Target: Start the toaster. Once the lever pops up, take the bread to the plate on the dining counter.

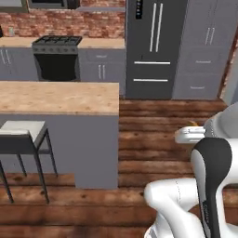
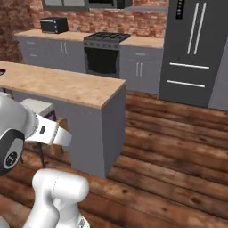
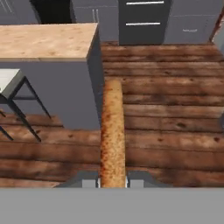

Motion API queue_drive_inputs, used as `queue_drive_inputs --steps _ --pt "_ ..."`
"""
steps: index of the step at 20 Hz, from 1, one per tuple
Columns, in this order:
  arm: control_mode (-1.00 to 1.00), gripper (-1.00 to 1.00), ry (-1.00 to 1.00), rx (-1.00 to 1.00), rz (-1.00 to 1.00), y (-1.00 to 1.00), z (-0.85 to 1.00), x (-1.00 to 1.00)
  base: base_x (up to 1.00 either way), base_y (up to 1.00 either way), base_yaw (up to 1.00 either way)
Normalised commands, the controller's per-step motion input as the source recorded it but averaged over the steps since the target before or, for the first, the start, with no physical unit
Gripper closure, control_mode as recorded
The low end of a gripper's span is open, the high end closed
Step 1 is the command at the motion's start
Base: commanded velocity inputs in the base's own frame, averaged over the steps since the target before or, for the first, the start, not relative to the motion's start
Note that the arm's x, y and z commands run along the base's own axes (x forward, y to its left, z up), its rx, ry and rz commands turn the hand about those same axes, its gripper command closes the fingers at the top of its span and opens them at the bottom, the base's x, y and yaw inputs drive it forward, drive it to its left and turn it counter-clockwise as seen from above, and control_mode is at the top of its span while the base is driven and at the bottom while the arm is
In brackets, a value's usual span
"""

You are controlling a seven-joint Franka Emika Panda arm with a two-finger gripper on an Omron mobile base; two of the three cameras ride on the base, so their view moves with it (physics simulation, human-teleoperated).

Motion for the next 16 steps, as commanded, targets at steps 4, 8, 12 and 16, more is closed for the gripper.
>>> queue_drive_inputs --steps 4,8,12,16 --pt "1.00 1.00 0.00 0.00 0.00 0.00 0.00 0.00 0.04 0.00 1.00" --pt "1.00 1.00 0.00 0.00 0.00 0.00 0.00 0.00 0.17 -0.04 0.98" --pt "1.00 1.00 0.00 0.00 0.00 0.00 0.00 0.00 0.37 -0.40 0.55" --pt "1.00 1.00 0.00 0.00 0.00 0.00 0.00 0.00 0.72 0.60 0.17"
